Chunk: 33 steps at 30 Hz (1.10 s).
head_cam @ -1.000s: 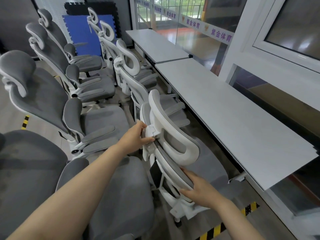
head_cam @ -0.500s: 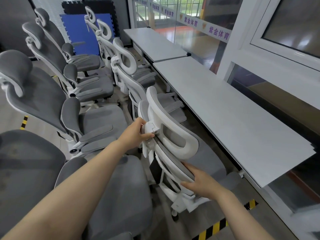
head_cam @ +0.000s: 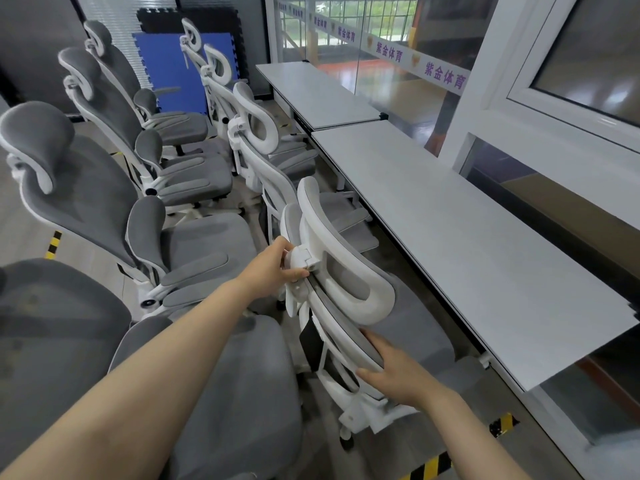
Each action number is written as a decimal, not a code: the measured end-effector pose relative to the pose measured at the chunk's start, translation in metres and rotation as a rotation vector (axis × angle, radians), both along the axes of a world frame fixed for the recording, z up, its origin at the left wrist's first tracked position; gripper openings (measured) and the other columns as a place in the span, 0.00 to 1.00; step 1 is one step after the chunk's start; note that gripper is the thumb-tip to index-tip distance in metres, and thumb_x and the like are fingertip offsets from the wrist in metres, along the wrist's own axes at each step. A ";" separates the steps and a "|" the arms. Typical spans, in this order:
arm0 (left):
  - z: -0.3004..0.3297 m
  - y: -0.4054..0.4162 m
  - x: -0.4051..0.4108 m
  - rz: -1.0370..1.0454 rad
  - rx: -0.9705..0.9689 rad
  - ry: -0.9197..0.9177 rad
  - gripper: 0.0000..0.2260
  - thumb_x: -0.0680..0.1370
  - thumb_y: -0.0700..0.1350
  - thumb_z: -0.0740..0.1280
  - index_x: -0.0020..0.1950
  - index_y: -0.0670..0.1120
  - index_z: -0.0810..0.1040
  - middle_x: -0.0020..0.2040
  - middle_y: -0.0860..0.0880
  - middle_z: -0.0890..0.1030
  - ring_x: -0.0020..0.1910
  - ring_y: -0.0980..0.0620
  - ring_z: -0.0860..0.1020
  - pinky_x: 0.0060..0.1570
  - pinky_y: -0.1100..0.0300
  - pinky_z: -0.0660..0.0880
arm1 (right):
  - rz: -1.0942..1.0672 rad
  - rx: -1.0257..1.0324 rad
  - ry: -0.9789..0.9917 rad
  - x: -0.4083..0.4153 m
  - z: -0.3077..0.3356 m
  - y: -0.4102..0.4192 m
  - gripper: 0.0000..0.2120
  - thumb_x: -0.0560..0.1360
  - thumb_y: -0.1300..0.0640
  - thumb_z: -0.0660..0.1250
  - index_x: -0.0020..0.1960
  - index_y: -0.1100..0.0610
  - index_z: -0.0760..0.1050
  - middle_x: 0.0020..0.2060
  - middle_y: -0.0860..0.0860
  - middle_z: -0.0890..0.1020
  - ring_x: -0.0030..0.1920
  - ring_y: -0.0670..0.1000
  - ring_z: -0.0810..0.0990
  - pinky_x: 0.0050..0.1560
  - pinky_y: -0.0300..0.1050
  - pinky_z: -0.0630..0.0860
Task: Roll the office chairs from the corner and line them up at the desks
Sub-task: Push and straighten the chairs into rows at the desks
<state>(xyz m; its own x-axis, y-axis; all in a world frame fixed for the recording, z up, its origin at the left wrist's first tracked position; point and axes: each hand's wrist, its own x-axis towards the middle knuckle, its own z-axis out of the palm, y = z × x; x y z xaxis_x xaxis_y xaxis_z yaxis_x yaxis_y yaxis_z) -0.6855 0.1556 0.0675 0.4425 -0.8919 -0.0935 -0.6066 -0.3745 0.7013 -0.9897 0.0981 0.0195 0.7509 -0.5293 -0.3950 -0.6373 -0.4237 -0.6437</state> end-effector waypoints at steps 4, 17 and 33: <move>0.000 0.001 -0.002 0.004 -0.004 0.001 0.20 0.71 0.53 0.74 0.54 0.51 0.68 0.53 0.51 0.77 0.51 0.53 0.76 0.46 0.60 0.73 | -0.002 0.002 -0.005 0.000 0.001 0.001 0.38 0.71 0.40 0.65 0.77 0.40 0.52 0.74 0.41 0.64 0.71 0.44 0.66 0.71 0.46 0.65; -0.003 0.047 -0.015 0.053 -0.076 0.047 0.27 0.77 0.46 0.68 0.74 0.52 0.63 0.66 0.53 0.69 0.63 0.54 0.70 0.64 0.56 0.69 | -0.060 -0.195 -0.004 -0.004 0.013 0.035 0.30 0.79 0.47 0.61 0.77 0.50 0.53 0.73 0.50 0.64 0.71 0.50 0.65 0.70 0.49 0.67; 0.014 0.332 0.072 0.141 -0.093 -0.347 0.22 0.77 0.48 0.67 0.70 0.47 0.70 0.65 0.49 0.74 0.64 0.49 0.72 0.63 0.60 0.66 | 0.150 -0.347 -0.050 0.125 -0.002 0.231 0.32 0.79 0.50 0.62 0.78 0.57 0.53 0.76 0.54 0.58 0.76 0.53 0.54 0.76 0.46 0.53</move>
